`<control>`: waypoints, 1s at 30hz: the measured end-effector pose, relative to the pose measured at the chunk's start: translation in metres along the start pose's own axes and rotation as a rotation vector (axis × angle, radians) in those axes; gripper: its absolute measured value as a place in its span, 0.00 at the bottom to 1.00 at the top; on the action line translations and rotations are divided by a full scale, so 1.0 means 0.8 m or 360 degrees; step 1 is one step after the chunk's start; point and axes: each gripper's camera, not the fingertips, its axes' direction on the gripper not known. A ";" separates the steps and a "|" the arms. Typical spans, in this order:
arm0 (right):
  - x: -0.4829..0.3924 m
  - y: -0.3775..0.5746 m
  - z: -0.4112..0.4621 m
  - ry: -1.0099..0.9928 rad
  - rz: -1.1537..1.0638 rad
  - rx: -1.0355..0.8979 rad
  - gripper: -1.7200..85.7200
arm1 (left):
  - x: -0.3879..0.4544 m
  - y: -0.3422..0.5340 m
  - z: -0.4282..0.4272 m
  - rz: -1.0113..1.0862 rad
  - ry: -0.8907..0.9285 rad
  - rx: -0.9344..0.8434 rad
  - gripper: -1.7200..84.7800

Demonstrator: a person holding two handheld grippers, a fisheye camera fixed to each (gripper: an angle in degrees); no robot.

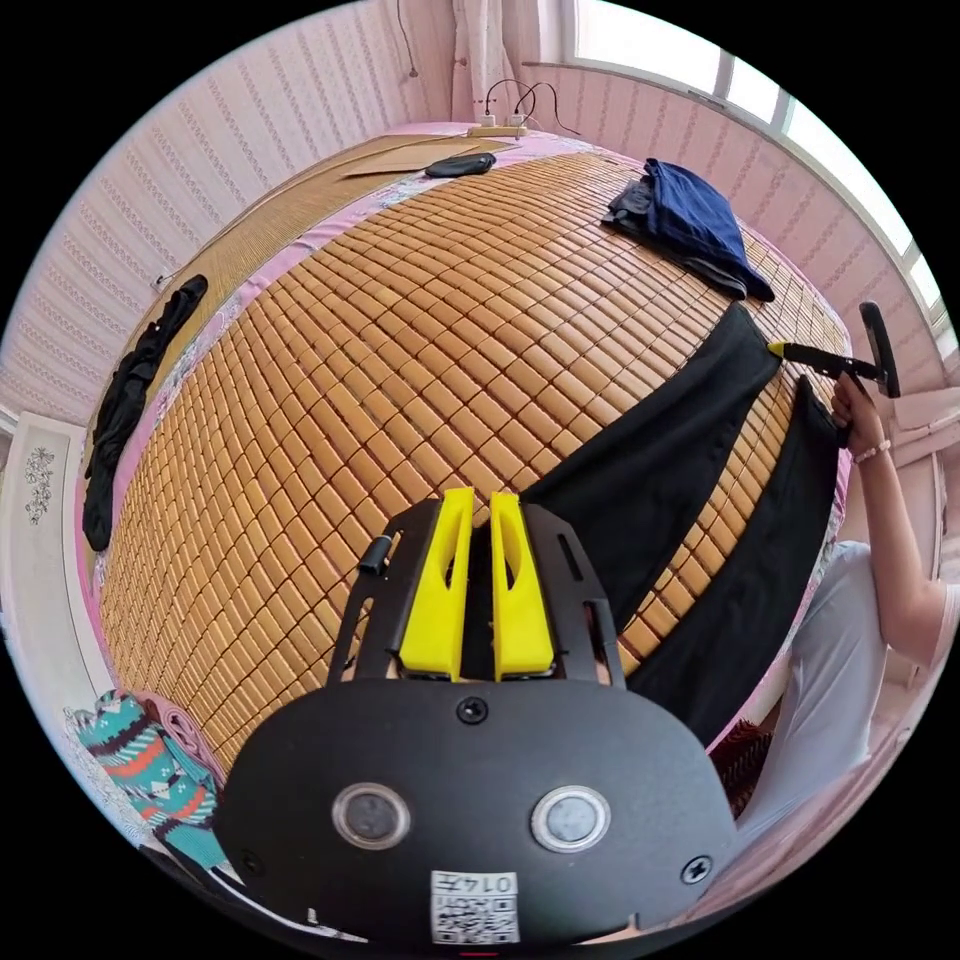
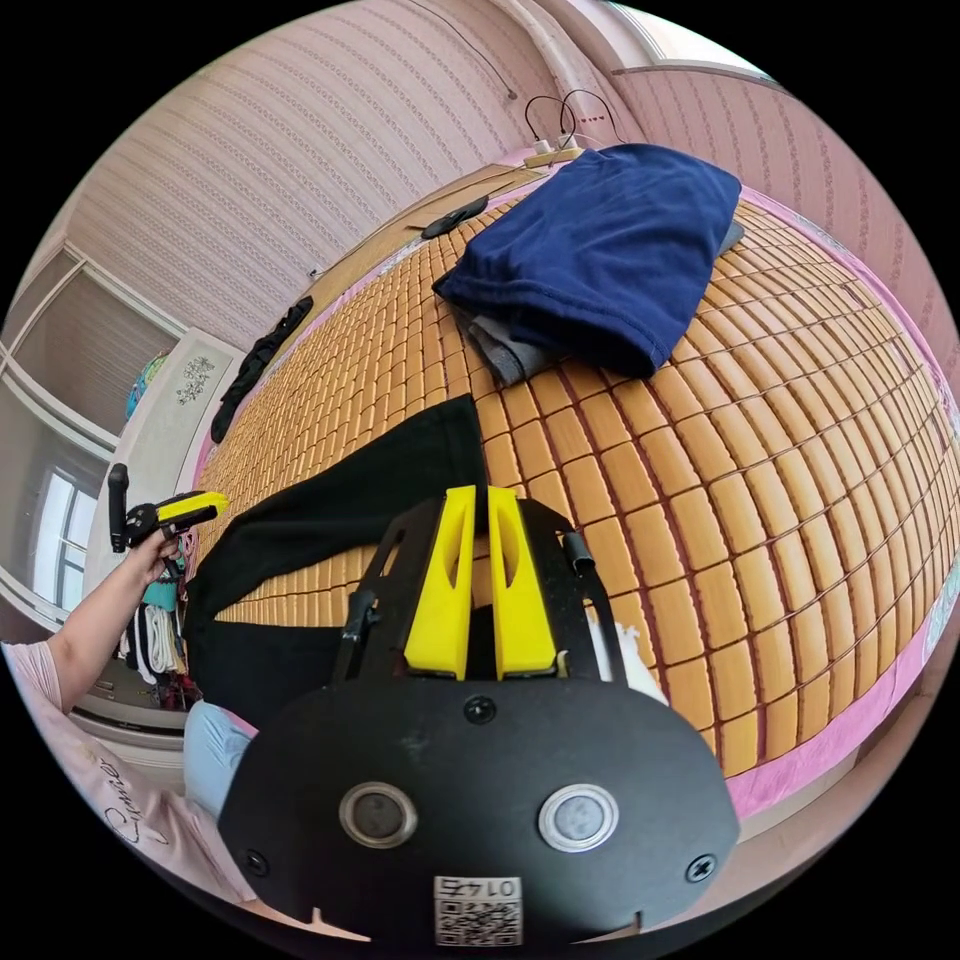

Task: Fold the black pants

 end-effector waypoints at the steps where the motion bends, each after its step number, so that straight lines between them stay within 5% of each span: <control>1: 0.000 -0.001 0.000 0.0014 0.0001 0.0015 0.03 | 0.005 -0.004 -0.009 0.0051 -0.0031 0.0020 0.06; 9: 0.002 -0.002 -0.019 0.0044 -0.0013 0.0171 0.08 | 0.059 -0.047 -0.034 0.0274 0.0098 0.0142 0.07; 14: 0.008 -0.007 -0.010 0.0094 -0.0121 -0.0044 0.14 | 0.128 -0.122 -0.008 0.0424 0.0276 0.0220 0.09; 20: 0.030 -0.004 -0.019 -0.0055 -0.0129 -0.0120 0.10 | 0.198 -0.187 0.056 0.0629 0.0245 0.0098 0.08; 30: 0.041 -0.005 -0.033 -0.0261 -0.0141 0.0071 0.03 | 0.170 -0.190 0.075 0.0467 0.0426 0.0095 0.01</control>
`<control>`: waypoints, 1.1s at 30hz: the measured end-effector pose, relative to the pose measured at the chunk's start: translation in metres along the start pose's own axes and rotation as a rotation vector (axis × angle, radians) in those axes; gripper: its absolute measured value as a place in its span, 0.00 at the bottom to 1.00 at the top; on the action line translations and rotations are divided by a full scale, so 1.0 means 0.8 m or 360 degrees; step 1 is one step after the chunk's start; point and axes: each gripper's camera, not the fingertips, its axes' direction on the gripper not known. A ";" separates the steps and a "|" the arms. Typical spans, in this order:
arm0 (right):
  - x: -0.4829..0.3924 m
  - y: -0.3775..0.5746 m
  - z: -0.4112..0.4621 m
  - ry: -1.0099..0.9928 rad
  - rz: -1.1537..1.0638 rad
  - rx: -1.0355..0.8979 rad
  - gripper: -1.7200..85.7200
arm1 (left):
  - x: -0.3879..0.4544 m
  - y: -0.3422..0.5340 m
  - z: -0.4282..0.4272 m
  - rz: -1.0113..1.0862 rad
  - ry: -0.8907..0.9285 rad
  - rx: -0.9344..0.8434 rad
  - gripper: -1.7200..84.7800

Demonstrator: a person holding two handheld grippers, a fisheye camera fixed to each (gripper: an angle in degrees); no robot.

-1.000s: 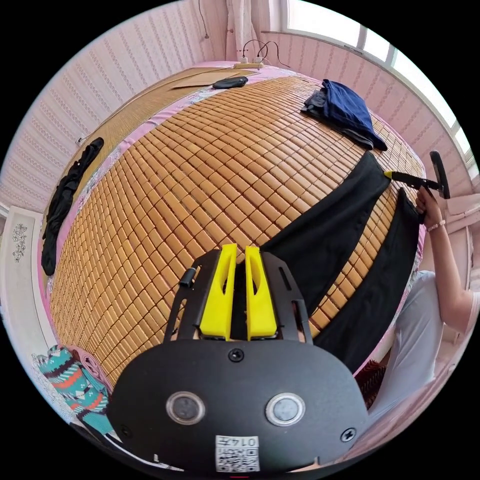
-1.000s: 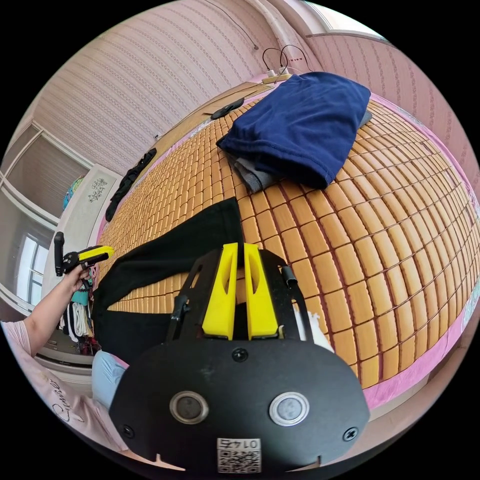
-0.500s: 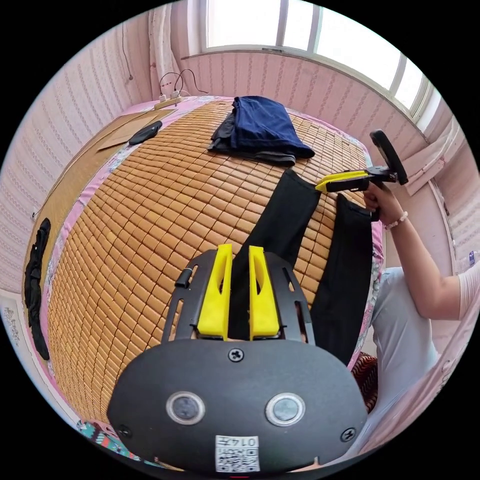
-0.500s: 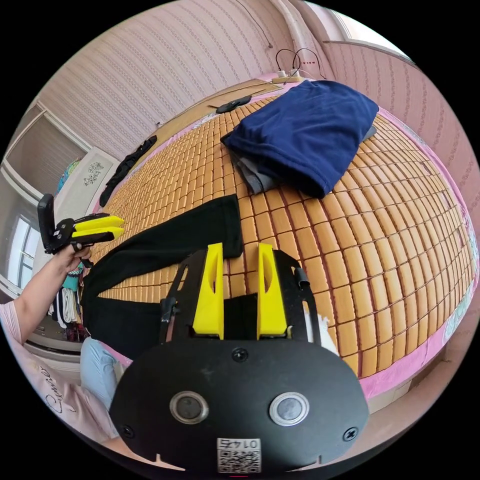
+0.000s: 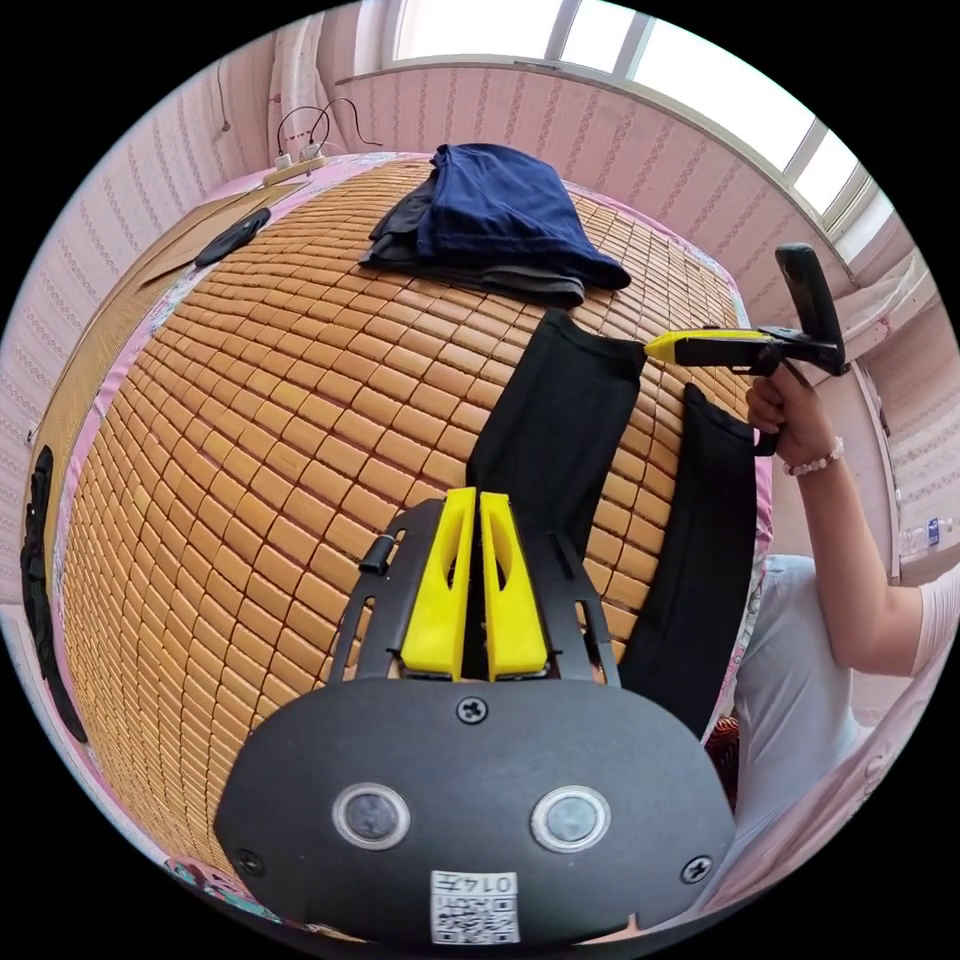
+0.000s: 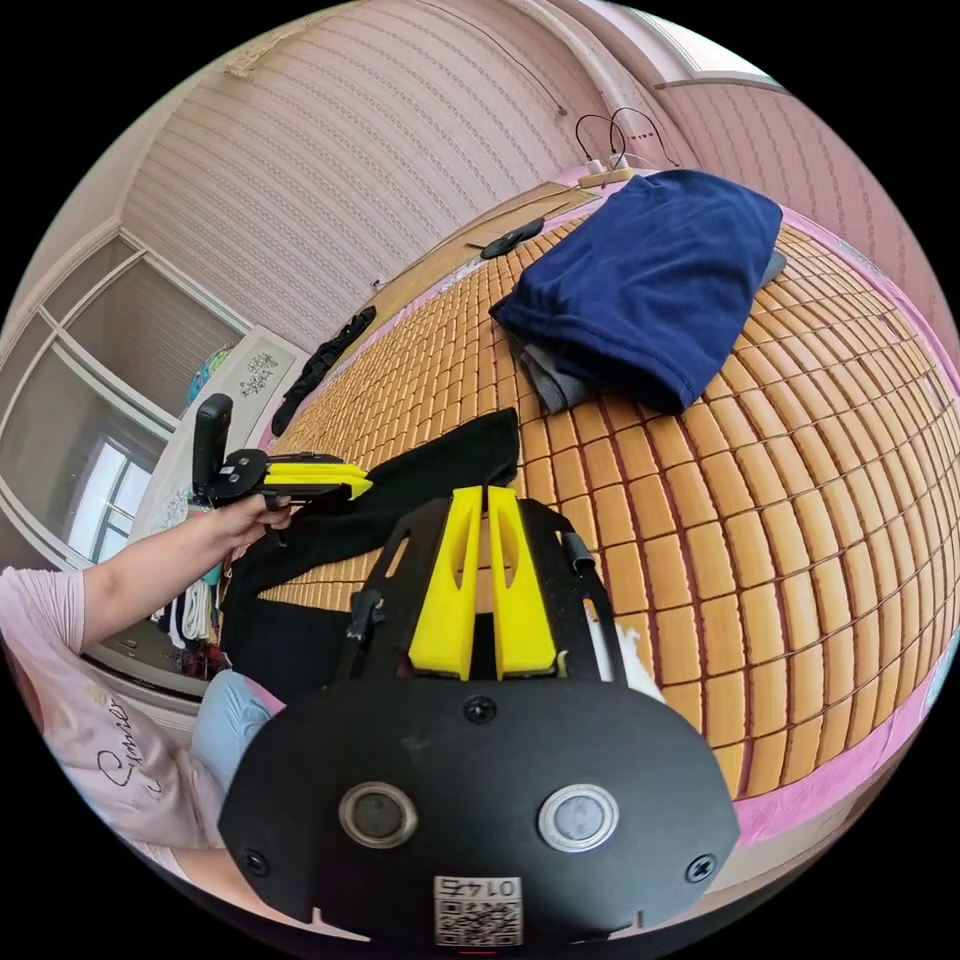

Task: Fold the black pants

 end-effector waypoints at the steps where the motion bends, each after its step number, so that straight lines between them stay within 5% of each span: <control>1: 0.001 0.002 -0.007 -0.0017 0.0005 0.0050 0.03 | -0.002 0.000 -0.008 -0.0004 0.0011 0.0038 0.01; 7: 0.006 0.006 -0.023 -0.0016 0.0037 0.0177 0.03 | -0.018 0.002 -0.015 -0.0093 0.0069 0.0088 0.01; 15: 0.009 -0.002 0.012 0.0166 0.0097 -0.0078 0.04 | -0.025 0.015 0.006 -0.0235 -0.0002 0.0055 0.03; 23: 0.020 0.021 -0.022 0.0121 0.0095 -0.0255 0.11 | 0.039 0.069 -0.094 0.0054 -0.0149 0.0313 0.07; 33: 0.006 0.026 -0.007 0.0154 0.0101 -0.0372 0.03 | 0.130 0.206 -0.023 0.0083 0.0020 -0.0099 0.09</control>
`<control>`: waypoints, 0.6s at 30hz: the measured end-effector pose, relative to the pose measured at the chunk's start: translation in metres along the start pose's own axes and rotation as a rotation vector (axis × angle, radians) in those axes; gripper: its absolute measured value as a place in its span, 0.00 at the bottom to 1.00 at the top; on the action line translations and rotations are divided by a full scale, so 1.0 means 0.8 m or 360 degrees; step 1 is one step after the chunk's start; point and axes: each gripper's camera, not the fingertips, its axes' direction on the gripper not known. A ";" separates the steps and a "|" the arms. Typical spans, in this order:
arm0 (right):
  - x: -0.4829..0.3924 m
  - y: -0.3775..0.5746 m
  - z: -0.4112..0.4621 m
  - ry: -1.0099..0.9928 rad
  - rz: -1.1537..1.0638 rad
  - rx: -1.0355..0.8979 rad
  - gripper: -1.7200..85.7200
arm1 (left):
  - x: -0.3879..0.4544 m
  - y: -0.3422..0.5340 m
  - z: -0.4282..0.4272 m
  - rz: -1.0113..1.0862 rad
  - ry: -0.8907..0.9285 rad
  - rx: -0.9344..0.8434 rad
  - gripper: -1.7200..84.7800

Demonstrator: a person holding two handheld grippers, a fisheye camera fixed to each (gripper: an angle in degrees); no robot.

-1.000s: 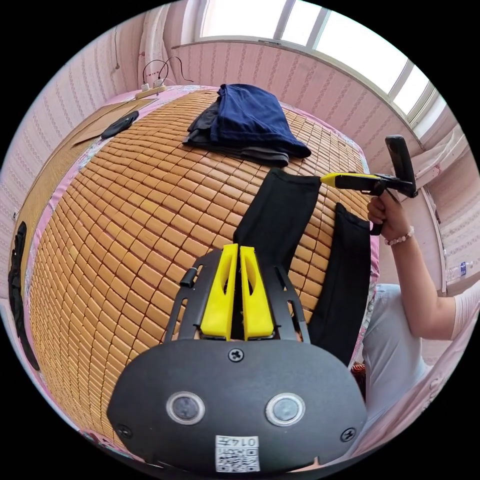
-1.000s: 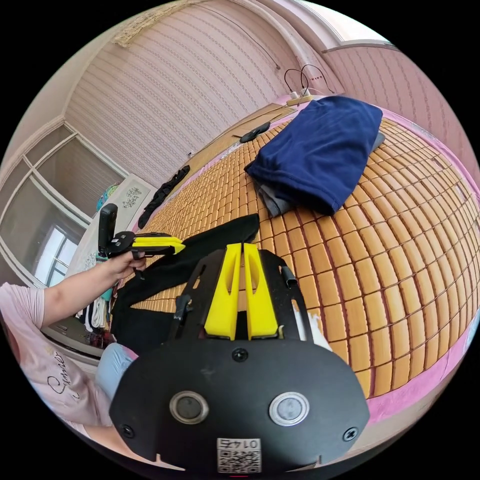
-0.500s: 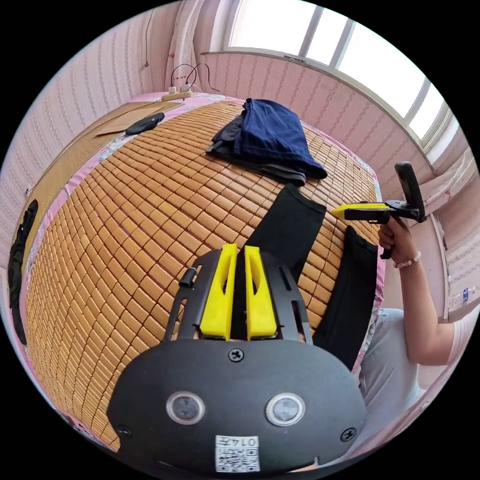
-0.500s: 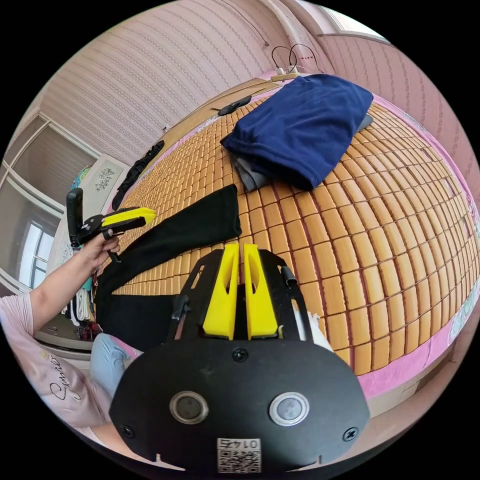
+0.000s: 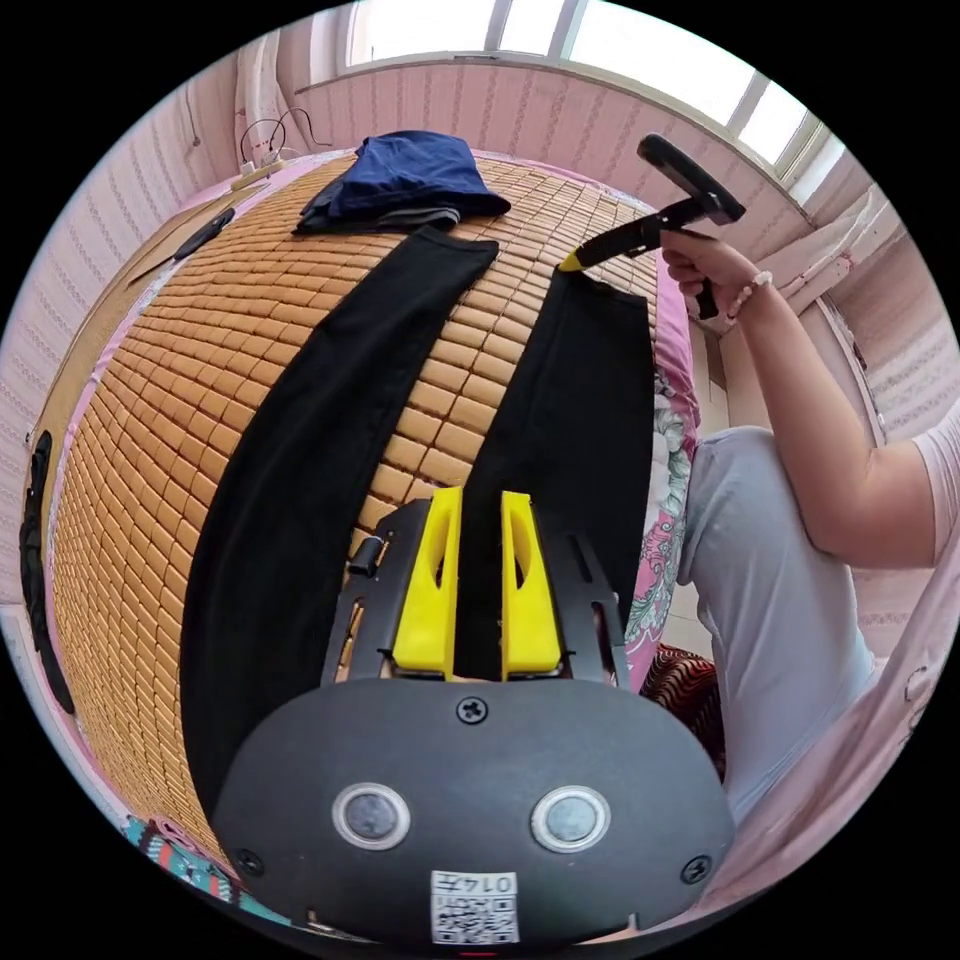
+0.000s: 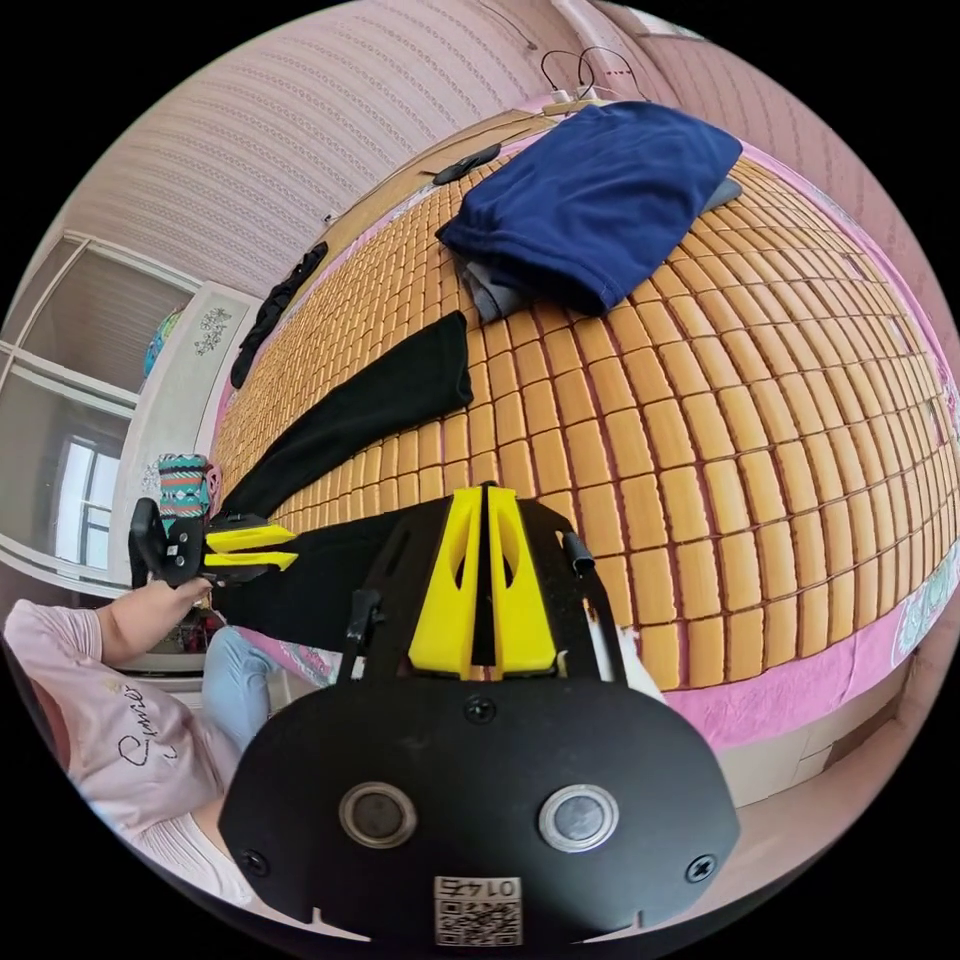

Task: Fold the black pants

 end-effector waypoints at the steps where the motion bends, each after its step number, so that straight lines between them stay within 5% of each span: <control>1: 0.001 0.002 -0.002 0.0004 0.0027 0.0023 0.03 | 0.004 0.008 0.001 0.0016 -0.0025 0.0033 0.09; 12: -0.018 0.007 0.020 -0.0004 0.0107 0.0040 0.03 | -0.008 0.077 -0.018 -0.0195 0.0067 0.0186 0.07; 18: -0.075 0.012 0.012 0.0320 -0.0018 0.0275 0.12 | -0.028 0.178 -0.096 -0.0426 0.0027 0.0334 0.07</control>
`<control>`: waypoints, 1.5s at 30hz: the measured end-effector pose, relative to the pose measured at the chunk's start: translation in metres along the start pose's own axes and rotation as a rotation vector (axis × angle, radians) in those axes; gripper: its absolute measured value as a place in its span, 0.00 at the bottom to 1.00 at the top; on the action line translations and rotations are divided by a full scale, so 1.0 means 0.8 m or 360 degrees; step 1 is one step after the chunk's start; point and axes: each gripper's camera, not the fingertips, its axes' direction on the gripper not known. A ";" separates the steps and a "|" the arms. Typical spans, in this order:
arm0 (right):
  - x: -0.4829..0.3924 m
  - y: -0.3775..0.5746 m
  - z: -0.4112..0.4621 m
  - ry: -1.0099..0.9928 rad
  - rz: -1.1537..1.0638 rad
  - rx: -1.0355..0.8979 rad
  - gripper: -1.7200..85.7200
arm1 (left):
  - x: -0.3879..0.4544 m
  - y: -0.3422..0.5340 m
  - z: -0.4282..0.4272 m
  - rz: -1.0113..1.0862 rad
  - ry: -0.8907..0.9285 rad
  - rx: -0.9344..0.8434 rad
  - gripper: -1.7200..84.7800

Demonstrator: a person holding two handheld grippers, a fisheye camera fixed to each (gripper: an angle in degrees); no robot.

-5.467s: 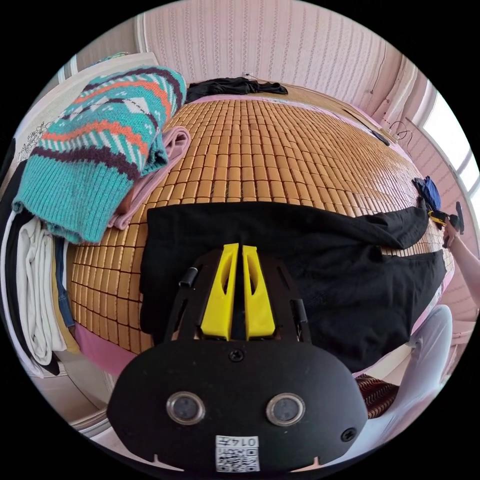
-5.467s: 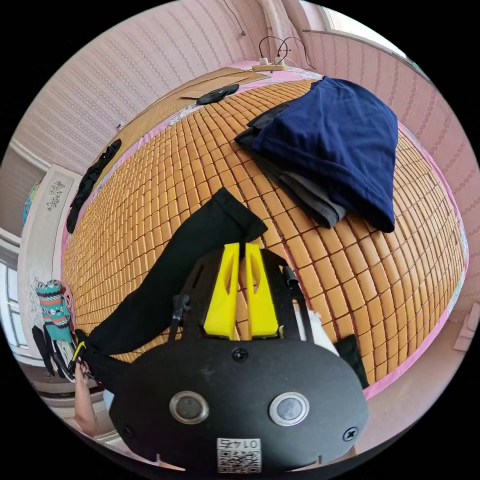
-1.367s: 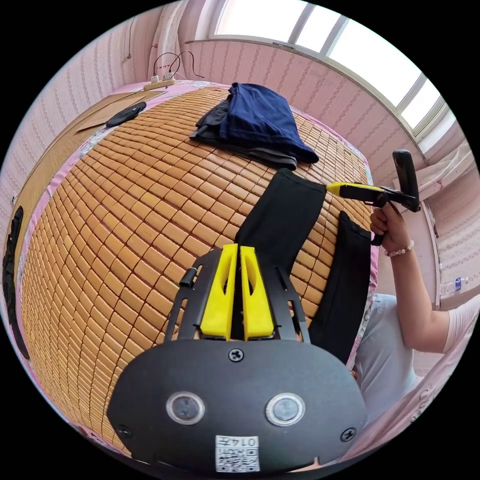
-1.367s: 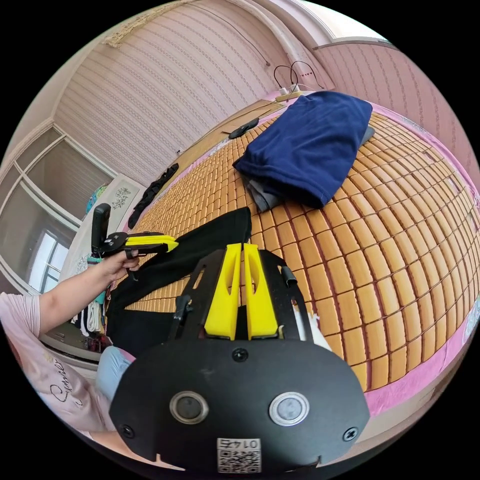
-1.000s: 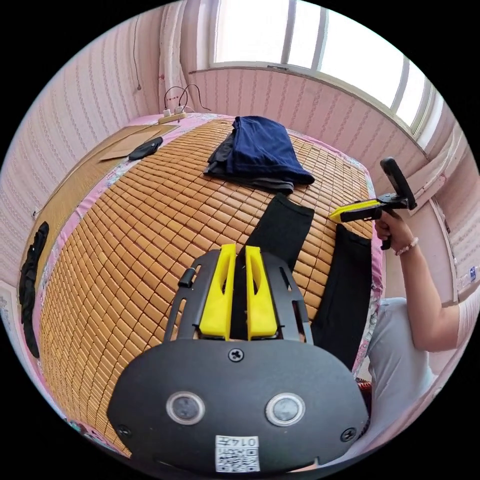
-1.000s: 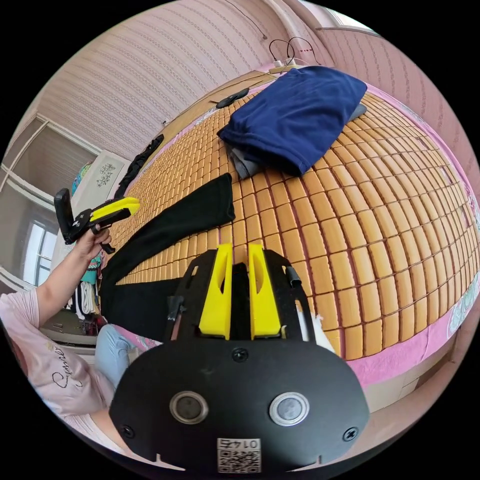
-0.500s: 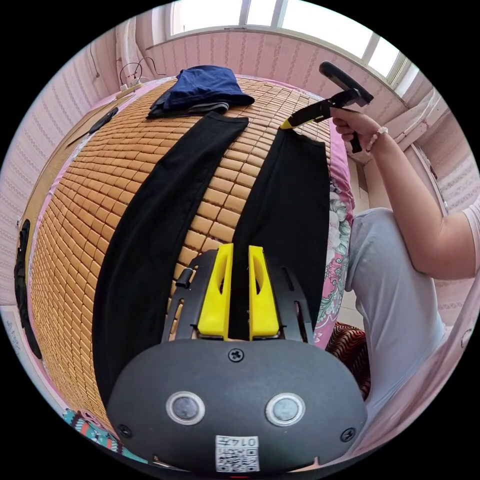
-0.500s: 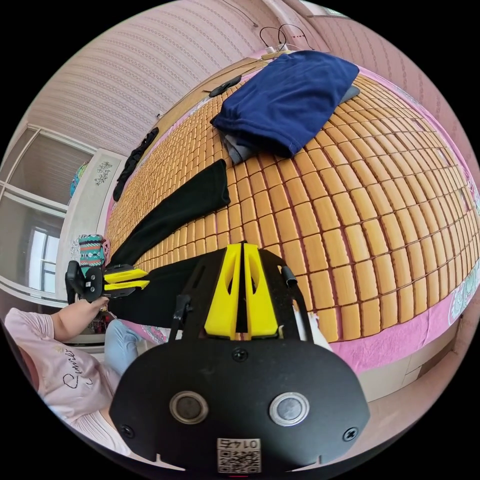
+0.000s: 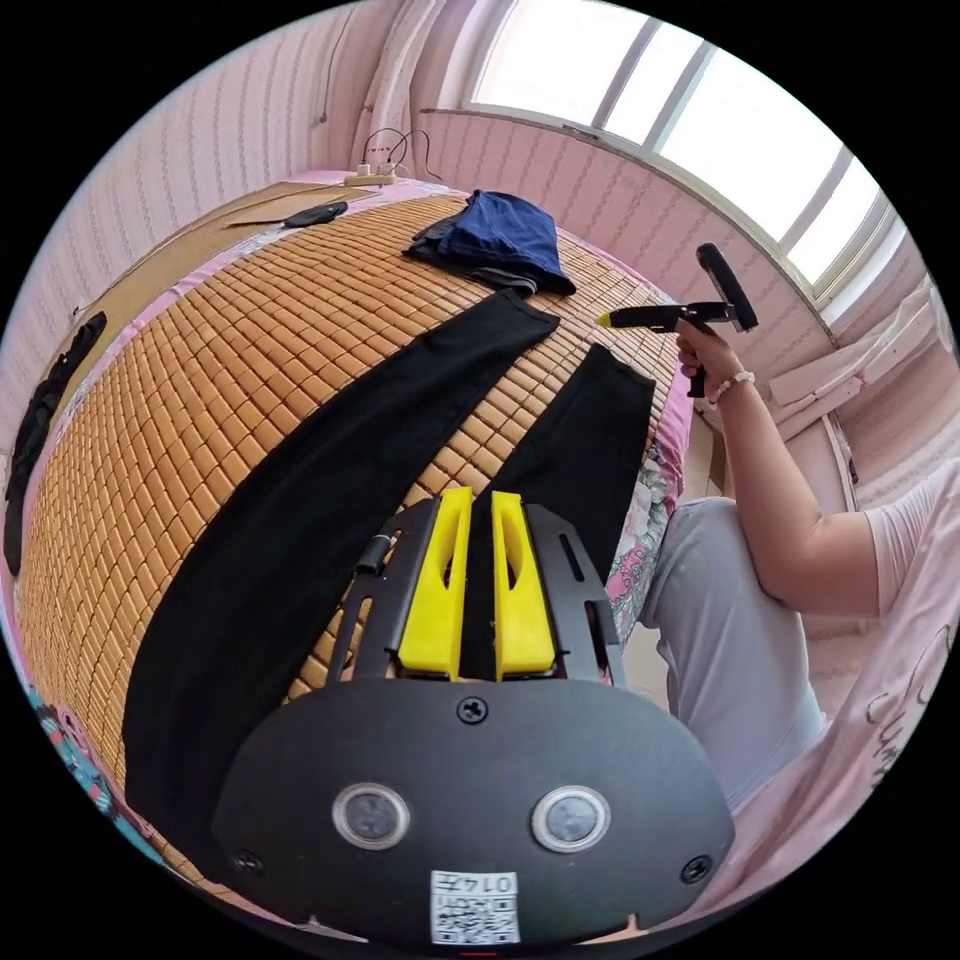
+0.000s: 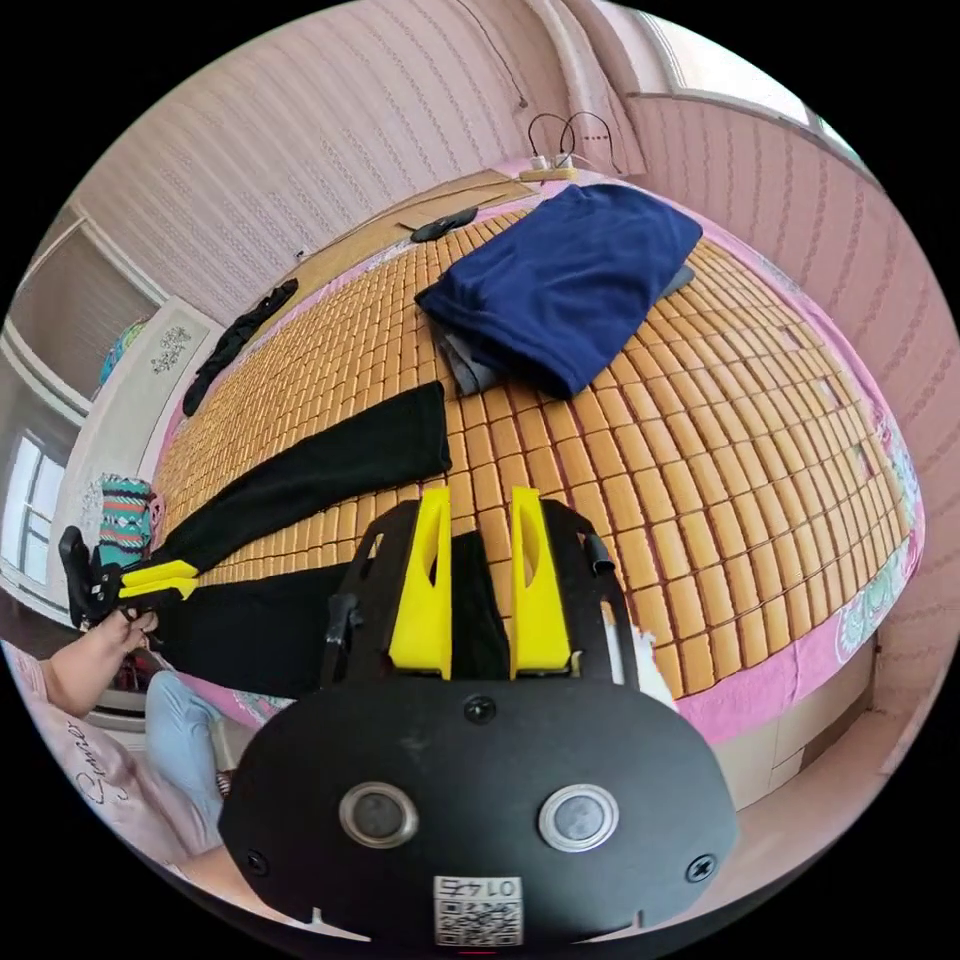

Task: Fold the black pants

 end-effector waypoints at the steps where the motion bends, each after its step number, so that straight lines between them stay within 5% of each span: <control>1: -0.023 -0.002 -0.003 0.0091 -0.0081 0.0040 0.12 | -0.011 0.026 -0.024 -0.0057 -0.0029 0.0022 0.07; 7: -0.141 0.007 -0.001 0.0527 -0.0347 0.0132 0.14 | -0.060 0.214 -0.156 -0.0415 -0.0310 0.0119 0.08; 17: -0.149 0.118 -0.010 0.0356 -0.0184 -0.0195 0.17 | -0.157 0.615 -0.310 -0.1428 -0.0585 0.0239 0.09; 22: -0.131 0.115 -0.025 0.0285 0.0051 -0.0114 0.18 | -0.189 0.759 -0.336 -0.1764 -0.0663 0.0369 0.10; 28: -0.092 0.089 0.004 0.0353 0.0424 -0.0258 0.16 | -0.230 0.829 -0.332 -0.1883 -0.0631 0.0366 0.13; 31: -0.098 0.078 0.010 0.0435 0.0357 -0.0319 0.06 | -0.247 0.846 -0.325 -0.1882 -0.0600 0.0385 0.15; 37: -0.103 0.068 0.010 0.0426 0.0306 -0.0414 0.03 | -0.267 0.853 -0.289 -0.1845 -0.0499 0.0298 0.17; 42: -0.102 0.061 -0.016 0.0387 0.0323 -0.0368 0.02 | -0.267 0.844 -0.273 -0.1689 -0.0511 0.0024 0.07; 45: -0.103 0.049 -0.040 0.0347 0.0302 -0.0288 0.02 | -0.265 0.847 -0.298 -0.1654 -0.0471 0.0102 0.05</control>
